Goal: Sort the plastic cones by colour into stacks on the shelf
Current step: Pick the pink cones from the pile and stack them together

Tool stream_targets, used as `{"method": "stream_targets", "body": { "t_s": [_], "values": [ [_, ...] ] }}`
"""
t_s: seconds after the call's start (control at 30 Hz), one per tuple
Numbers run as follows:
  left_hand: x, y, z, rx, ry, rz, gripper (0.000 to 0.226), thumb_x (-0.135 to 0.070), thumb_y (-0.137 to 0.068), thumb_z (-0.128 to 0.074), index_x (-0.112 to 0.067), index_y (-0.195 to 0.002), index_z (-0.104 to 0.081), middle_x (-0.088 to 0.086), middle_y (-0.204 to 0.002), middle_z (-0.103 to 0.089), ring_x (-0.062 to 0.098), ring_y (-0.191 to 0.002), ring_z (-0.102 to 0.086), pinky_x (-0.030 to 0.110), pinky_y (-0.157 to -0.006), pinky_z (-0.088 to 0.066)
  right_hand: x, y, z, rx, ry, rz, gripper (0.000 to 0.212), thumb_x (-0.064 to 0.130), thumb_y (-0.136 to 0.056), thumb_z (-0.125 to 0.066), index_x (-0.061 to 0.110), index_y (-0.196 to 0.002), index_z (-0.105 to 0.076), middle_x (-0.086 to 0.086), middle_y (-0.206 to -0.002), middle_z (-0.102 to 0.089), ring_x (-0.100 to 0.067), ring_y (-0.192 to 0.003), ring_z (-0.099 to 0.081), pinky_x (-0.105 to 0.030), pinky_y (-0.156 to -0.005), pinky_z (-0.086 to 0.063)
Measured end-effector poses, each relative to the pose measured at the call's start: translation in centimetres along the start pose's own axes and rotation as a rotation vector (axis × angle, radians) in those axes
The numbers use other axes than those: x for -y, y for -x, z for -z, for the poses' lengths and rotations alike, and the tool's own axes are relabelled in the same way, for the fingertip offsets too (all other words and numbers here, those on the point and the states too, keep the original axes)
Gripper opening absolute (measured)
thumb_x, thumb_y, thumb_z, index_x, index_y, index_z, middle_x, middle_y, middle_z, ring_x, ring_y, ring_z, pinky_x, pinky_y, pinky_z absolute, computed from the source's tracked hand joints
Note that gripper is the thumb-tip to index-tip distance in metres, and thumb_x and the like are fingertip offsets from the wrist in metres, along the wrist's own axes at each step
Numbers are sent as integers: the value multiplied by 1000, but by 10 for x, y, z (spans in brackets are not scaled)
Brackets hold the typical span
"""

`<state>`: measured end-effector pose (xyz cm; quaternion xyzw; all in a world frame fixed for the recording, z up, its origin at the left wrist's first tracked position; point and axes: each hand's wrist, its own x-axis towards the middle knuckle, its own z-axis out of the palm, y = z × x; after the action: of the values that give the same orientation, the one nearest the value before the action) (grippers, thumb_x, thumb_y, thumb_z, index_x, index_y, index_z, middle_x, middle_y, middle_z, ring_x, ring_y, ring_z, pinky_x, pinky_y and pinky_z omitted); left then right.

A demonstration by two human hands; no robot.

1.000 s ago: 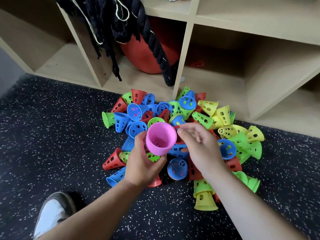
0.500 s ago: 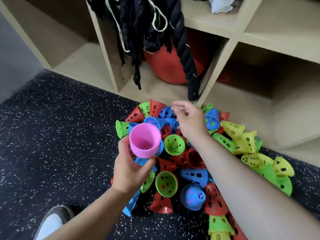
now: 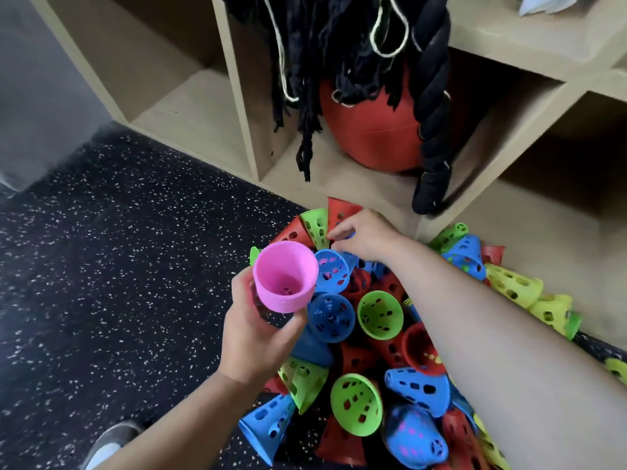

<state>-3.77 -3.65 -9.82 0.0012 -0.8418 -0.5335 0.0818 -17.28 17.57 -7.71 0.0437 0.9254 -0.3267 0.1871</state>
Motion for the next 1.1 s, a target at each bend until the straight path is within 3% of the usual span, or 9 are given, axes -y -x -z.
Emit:
{"method": "stream_targets", "body": {
  "t_s": [0.13,0.27,0.33,0.47,0.6,0.77,0.93,1.0,1.1],
  "values": [
    [-2,-1,2,-21,-14,17,80,-15,-68,-89,-36,-126,-38,-32,-108,-55,-14,-97,-58,1,-76,-41,-4,10,4,81,22,43,10,22,-88,-74,24,-96,-80,15,-93,-66,-3,-90,-57,-15,-81,-42],
    [-3,1,3,-20,-37,47,77,-21,-69,-88,-43,-121,-36,-32,-104,-58,-13,-96,-59,3,-74,-42,-10,28,4,4,-39,60,8,20,-88,-74,26,-85,-77,14,-85,-64,-5,-76,-56,-8,-60,-38],
    [-4,3,2,-8,-40,45,77,-22,-69,-88,-41,-122,-36,-37,-104,-57,-12,-95,-59,4,-73,-43,-15,37,1,-72,-111,71,10,19,-89,-73,26,-82,-75,10,-87,-68,-10,-80,-60,-14,-65,-42],
    [-11,10,1,29,-28,35,75,-25,-70,-87,-38,-124,-37,-31,-103,-58,-11,-95,-60,4,-73,-44,-24,66,-1,-292,-361,66,19,17,-89,-71,33,-79,-71,7,-69,-68,-12,-60,-62,-32,-64,-55],
    [-18,20,-1,76,-47,21,75,-25,-70,-86,-43,-122,-36,-16,-108,-66,-6,-93,-64,12,-74,-50,-15,112,14,-526,-577,112,22,9,-91,-68,30,-83,-71,6,-78,-71,-2,-68,-65,-24,-64,-55],
    [-33,37,-3,136,-56,-14,72,-36,-68,-79,-50,-122,-34,-22,-111,-62,-4,-96,-63,31,-81,-56,8,196,36,-730,-692,169,13,14,-93,-66,26,-93,-71,3,-84,-74,-9,-73,-69,-28,-76,-56],
    [-54,60,-11,183,-31,-75,72,-38,-66,-78,-63,-114,-30,-31,-109,-58,-11,-96,-60,21,-81,-50,30,273,28,-652,-634,371,21,1,-90,-67,22,-92,-72,8,-95,-71,-15,-79,-67,-19,-68,-51],
    [-60,71,-16,206,-4,-109,73,-34,-69,-83,-54,-120,-36,-28,-111,-59,-11,-98,-60,17,-81,-50,23,286,14,-577,-524,440,20,-1,-86,-71,16,-94,-75,8,-107,-70,-16,-89,-68,-27,-68,-56],
    [-70,89,-24,240,46,-138,72,-36,-70,-87,-29,-127,-44,-21,-115,-60,-12,-100,-60,9,-80,-47,6,304,-7,-617,-520,424,28,1,-82,-74,12,-108,-73,9,-120,-65,-18,-76,-65,-29,-59,-56]
  ]
}}
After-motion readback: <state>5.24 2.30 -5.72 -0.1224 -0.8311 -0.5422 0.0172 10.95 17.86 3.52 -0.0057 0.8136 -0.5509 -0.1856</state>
